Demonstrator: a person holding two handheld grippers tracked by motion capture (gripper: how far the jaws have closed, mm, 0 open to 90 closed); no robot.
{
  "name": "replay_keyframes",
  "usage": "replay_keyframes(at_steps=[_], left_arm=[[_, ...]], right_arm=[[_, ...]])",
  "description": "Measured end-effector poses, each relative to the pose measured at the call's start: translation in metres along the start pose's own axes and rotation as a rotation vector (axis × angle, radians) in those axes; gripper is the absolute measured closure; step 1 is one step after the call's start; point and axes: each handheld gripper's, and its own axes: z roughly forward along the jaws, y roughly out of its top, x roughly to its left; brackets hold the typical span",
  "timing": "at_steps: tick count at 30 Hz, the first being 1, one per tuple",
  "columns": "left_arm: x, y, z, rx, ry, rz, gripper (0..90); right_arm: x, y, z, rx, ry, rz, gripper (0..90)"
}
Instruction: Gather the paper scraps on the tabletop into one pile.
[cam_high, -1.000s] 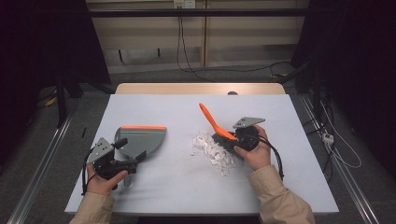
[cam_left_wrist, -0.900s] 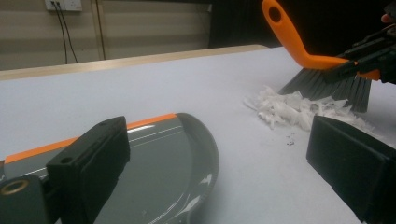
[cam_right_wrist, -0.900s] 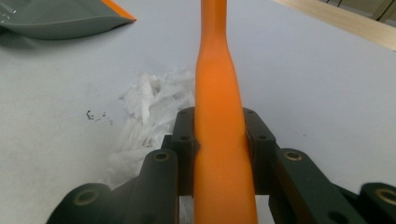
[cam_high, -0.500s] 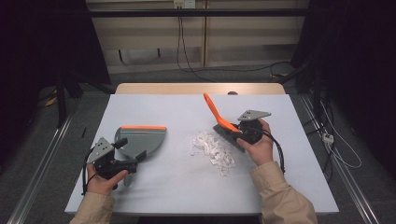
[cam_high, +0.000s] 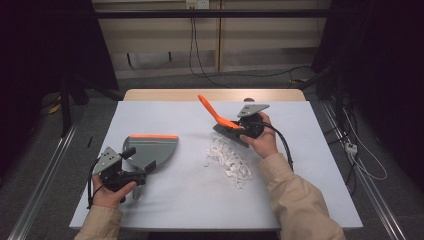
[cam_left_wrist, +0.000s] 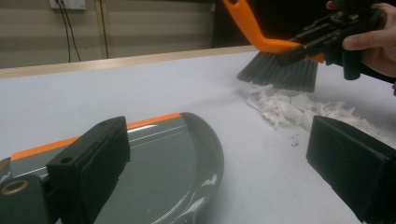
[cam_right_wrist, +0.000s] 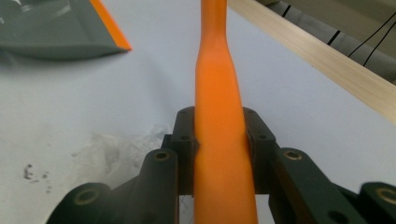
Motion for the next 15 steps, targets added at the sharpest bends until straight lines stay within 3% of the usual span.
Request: replay_keyframes(at_steps=[2, 8, 15], left_arm=[[0.001, -0.001, 0.0, -0.001, 0.004, -0.005, 5.9], [0.003, -0.002, -0.001, 0.001, 0.015, -0.02, 5.9], [0.002, -0.002, -0.001, -0.001, 0.018, -0.016, 5.9]], right_arm=[[0.001, 0.003, 0.008, 0.026, 0.008, -0.047, 71.5], [0.003, 0.005, 0.024, 0.017, 0.081, -0.098, 71.5], [0.009, 0.001, 0.017, 0.025, 0.164, -0.12, 71.5]])
